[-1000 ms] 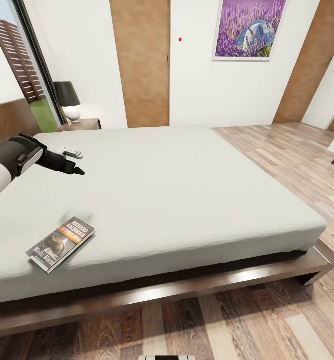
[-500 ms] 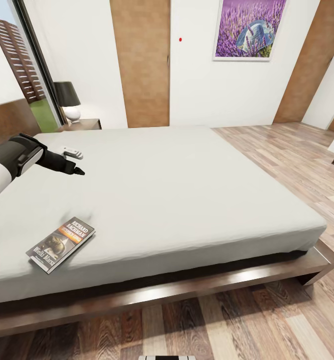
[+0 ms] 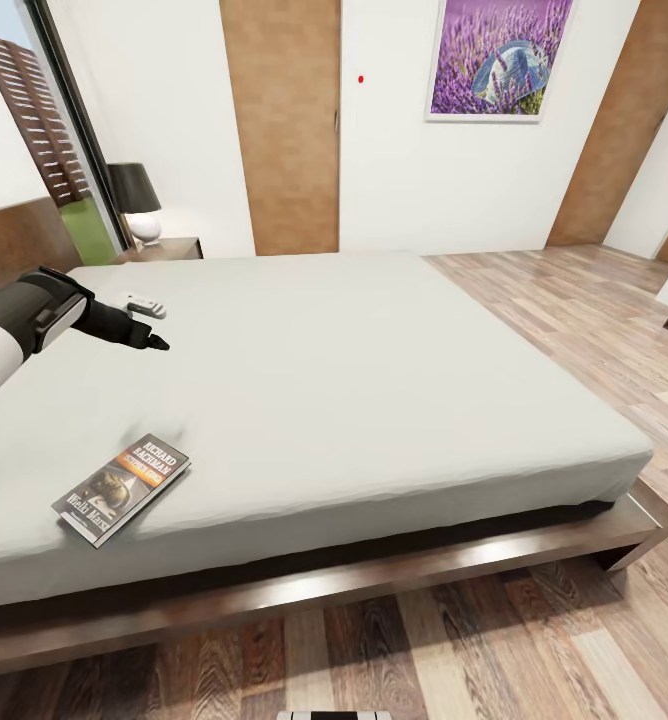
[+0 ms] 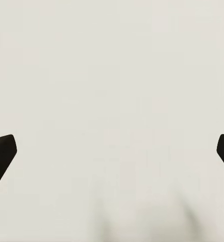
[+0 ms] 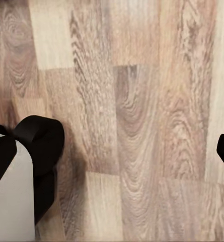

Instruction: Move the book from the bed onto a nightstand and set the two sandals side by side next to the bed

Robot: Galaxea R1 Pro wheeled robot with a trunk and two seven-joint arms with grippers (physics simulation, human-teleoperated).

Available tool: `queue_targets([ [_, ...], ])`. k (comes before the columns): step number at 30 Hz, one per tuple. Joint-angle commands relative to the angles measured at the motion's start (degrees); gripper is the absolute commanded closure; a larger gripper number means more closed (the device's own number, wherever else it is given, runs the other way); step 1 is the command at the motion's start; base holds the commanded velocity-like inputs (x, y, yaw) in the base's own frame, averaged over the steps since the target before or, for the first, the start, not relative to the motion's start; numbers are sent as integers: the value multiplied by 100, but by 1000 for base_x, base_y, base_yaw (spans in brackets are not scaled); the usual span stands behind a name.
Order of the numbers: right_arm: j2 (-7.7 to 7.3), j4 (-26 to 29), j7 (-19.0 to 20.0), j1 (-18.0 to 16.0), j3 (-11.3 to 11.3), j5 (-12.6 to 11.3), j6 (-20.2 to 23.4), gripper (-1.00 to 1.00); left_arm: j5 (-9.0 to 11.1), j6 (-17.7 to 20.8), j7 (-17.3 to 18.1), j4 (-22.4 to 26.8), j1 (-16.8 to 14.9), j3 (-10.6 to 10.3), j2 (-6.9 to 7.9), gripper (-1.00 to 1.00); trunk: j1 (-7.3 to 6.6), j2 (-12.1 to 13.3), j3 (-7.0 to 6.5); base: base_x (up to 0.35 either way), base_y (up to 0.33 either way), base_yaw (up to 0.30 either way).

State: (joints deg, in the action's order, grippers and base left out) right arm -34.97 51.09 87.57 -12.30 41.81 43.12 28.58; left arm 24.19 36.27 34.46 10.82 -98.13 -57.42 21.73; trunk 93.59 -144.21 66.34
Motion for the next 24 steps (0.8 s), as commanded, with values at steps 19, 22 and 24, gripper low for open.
queue_targets([
  [19,-268,7,243,-24,85,-71,-127,-100,42,38,15,17,-4,-36,7,-100,-1,-2,5,0,0,0],
  [22,-284,7,243,-26,88,-226,-165,-100,42,38,16,17,-4,-37,7,-100,-1,-2,5,0,0,0],
  [24,-289,7,243,-26,89,-335,-177,-100,42,38,16,17,-4,-39,7,-100,-1,-2,5,0,0,0],
])
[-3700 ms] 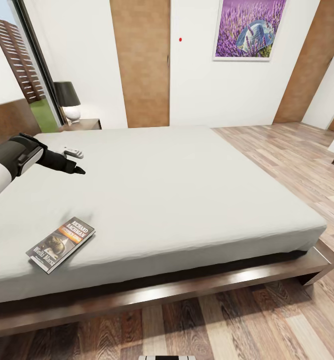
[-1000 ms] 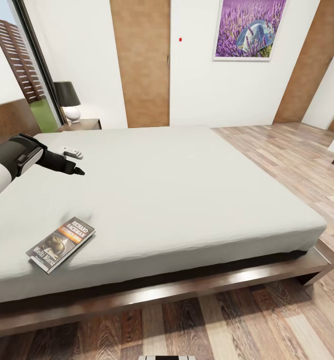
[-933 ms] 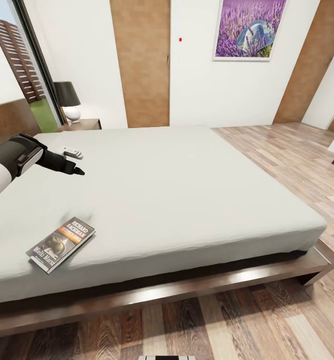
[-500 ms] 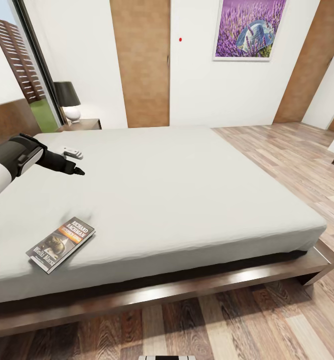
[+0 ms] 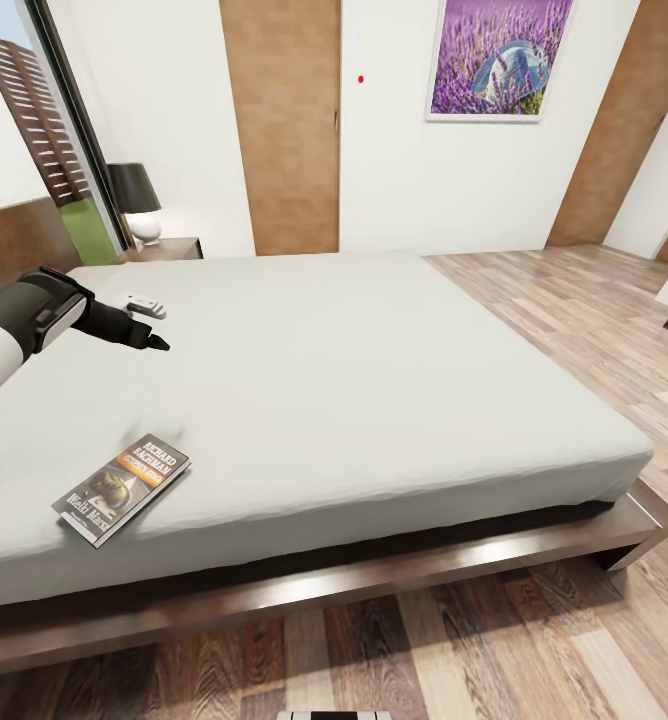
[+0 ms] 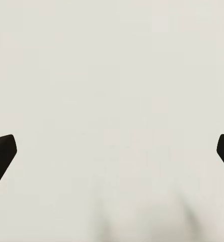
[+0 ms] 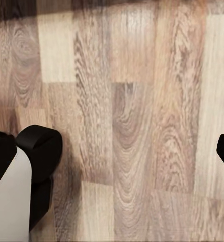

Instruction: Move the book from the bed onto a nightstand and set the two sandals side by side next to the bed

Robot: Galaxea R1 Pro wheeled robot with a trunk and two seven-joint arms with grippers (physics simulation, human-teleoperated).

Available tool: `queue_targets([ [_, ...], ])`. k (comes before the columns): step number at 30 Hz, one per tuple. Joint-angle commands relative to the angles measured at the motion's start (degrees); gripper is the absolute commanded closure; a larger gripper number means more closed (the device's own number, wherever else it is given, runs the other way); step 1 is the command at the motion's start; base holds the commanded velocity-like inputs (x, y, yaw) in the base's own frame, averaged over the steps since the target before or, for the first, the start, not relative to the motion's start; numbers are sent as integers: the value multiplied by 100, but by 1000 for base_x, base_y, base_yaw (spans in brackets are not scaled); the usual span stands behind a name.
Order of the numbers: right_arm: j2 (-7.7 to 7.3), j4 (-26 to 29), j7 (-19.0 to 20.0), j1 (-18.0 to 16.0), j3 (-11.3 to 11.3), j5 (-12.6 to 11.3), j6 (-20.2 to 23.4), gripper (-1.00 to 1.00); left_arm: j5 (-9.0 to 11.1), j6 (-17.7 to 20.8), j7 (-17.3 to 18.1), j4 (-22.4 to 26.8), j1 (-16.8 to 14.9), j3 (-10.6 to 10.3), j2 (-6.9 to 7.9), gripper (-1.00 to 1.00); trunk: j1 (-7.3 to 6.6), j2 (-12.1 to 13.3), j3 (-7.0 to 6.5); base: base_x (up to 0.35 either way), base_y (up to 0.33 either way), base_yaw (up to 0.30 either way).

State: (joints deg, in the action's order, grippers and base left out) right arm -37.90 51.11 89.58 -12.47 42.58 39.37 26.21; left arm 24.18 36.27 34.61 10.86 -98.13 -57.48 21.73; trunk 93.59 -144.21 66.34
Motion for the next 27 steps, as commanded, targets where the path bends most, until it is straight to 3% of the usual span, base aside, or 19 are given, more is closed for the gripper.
queue_targets([
  [1,1,4,42,-10,12,-6,57,-100,43,38,1,13,-4,-33,7,-100,-1,-2,5,0,0,0],
  [11,26,4,42,-10,12,-184,37,-100,43,38,2,13,-4,-35,7,-100,-1,-2,5,0,0,0],
  [27,7,9,42,-5,103,-165,72,-100,43,38,-7,13,-4,-35,5,-100,-1,-2,5,0,0,0],
])
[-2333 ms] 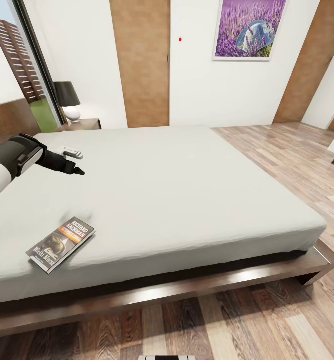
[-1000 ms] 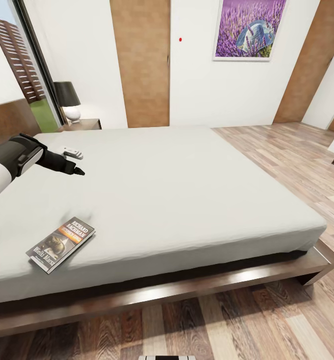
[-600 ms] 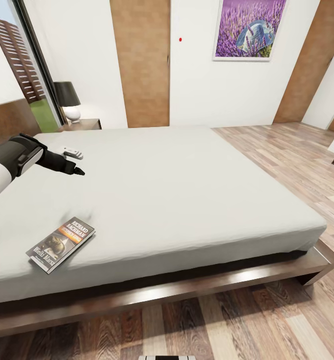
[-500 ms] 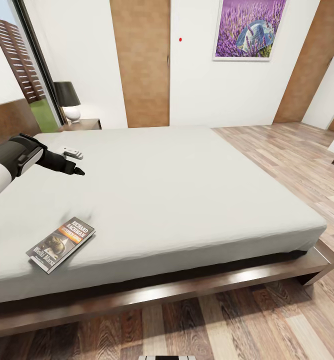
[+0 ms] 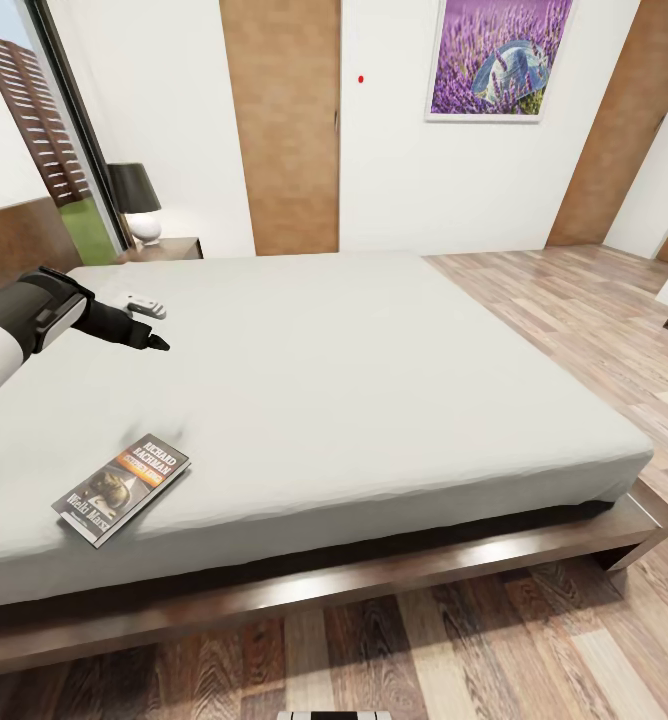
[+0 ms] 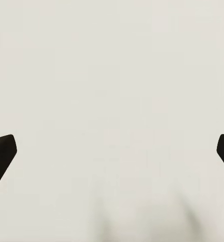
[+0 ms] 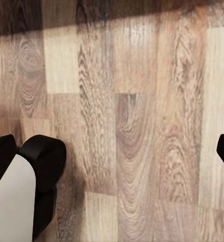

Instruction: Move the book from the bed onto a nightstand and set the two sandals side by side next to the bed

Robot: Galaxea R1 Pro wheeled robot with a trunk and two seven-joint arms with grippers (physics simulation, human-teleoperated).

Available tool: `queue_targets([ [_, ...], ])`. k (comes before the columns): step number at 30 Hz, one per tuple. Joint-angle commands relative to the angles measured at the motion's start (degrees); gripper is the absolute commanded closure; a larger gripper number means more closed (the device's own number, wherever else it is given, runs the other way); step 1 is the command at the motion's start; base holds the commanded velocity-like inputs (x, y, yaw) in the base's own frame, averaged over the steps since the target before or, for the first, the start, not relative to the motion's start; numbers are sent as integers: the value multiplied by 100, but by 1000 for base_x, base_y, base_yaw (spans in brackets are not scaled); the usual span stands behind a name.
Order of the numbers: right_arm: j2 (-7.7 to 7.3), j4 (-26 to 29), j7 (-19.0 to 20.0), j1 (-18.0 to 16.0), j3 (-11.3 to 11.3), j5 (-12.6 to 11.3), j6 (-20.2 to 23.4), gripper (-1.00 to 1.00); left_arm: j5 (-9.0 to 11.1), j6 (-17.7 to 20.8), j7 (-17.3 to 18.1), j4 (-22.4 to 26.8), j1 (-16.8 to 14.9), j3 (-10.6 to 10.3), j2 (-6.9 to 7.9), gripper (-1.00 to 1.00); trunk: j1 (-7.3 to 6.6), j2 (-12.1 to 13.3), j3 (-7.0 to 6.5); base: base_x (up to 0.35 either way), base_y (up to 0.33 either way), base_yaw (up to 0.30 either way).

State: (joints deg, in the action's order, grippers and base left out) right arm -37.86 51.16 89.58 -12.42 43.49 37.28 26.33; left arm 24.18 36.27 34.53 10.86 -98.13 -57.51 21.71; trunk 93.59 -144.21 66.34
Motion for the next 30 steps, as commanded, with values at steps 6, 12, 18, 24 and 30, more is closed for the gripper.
queue_targets([
  [6,1,7,-317,-5,66,61,101,-100,43,38,1,13,-4,-33,9,-100,-1,-2,5,0,0,0],
  [12,8,8,-591,-3,82,66,167,-100,45,95,1,15,-4,-33,9,-100,-1,-2,5,0,0,0],
  [18,10,8,-693,-5,81,69,253,-100,49,192,1,24,-4,-33,9,-100,-1,-2,5,0,0,0],
  [24,2,7,-730,-4,81,75,287,-100,51,225,1,28,-4,-33,9,-100,-1,-2,5,0,0,0],
  [30,-1,2,-724,0,81,76,292,-100,51,235,1,30,-4,-33,9,-100,-1,-2,5,0,0,0],
])
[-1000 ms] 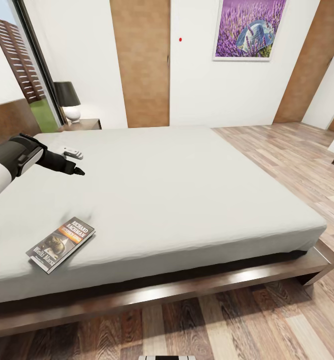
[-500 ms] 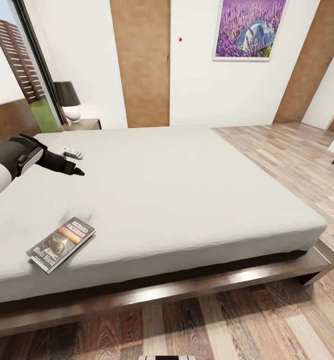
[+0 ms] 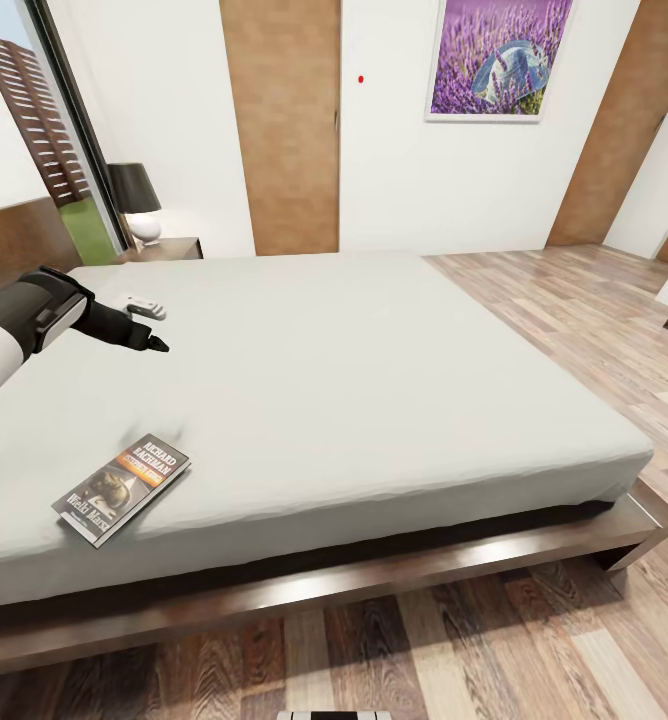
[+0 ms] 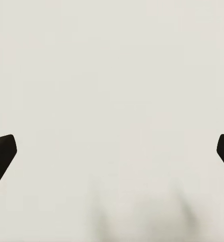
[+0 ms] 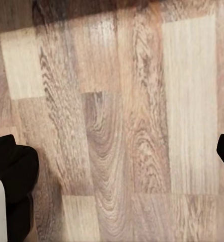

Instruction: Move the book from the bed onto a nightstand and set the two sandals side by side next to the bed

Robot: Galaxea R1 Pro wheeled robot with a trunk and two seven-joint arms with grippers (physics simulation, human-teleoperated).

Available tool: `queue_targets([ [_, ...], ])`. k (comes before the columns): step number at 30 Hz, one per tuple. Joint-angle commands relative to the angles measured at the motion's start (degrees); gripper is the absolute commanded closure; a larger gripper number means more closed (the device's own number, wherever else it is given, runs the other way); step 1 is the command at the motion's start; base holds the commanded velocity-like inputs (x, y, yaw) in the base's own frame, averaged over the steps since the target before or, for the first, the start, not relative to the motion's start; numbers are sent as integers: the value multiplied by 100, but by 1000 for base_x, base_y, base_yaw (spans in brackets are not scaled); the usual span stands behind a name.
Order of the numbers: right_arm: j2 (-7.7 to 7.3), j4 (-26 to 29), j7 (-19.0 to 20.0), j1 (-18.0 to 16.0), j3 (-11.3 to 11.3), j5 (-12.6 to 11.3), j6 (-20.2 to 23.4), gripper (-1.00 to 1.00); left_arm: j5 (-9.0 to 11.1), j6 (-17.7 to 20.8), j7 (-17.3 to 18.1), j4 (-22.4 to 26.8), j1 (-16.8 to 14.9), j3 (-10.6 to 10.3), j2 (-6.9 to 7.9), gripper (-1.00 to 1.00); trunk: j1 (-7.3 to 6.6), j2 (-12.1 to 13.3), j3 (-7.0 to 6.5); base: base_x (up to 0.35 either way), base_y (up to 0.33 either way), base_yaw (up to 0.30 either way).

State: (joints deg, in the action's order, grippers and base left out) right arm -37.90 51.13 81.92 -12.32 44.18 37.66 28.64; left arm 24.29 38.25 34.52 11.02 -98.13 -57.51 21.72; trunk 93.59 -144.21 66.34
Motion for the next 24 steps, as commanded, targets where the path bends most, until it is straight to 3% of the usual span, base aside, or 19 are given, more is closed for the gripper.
queue_targets([
  [1,3,4,48,-9,12,37,60,-100,41,38,2,13,-4,-32,7,-100,-1,-2,5,0,0,0],
  [17,11,2,310,7,4,17,-1,-100,49,76,8,14,-11,-27,27,-100,-1,-2,5,0,0,0],
  [24,14,2,500,9,6,14,-13,-100,43,252,10,33,-47,-24,118,-100,-1,-2,5,-3,0,0],
])
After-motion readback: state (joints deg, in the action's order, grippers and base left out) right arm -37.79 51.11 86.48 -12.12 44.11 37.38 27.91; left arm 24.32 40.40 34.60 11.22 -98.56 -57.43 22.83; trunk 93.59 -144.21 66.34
